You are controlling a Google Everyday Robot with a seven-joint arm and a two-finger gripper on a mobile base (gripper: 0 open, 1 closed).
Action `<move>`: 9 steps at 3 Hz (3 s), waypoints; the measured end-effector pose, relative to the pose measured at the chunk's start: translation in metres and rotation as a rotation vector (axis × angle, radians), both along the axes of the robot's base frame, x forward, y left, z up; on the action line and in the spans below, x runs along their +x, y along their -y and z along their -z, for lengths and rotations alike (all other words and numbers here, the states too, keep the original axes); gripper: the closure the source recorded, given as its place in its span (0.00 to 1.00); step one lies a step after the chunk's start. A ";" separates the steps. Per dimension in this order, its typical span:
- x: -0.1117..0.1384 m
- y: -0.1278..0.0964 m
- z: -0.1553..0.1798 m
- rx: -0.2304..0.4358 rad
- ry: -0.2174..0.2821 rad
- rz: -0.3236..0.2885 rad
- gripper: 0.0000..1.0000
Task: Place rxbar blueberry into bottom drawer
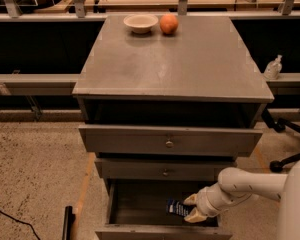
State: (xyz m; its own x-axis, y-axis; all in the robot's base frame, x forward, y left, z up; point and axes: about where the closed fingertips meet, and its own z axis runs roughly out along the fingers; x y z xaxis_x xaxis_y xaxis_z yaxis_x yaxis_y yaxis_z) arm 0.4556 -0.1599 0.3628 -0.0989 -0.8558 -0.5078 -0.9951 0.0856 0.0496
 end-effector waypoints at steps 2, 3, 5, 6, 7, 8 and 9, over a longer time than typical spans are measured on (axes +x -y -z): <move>0.046 0.006 0.076 0.118 0.020 -0.023 1.00; 0.068 0.002 0.109 0.130 0.018 0.008 0.83; 0.083 -0.005 0.146 0.125 0.005 0.072 0.36; 0.081 -0.002 0.146 0.117 0.011 0.108 0.12; 0.078 0.009 0.130 0.121 0.048 0.165 0.08; 0.064 0.029 0.095 0.124 0.084 0.238 0.30; 0.045 0.055 0.038 0.093 0.143 0.314 0.54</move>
Offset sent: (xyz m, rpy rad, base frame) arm 0.0763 -0.0083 -0.1061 0.1653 -0.0436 0.0429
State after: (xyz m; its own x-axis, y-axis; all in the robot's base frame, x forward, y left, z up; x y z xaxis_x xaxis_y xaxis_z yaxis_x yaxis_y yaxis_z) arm 0.5005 -0.2150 0.3253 -0.2721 -0.7443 -0.6098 -0.9185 0.3899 -0.0661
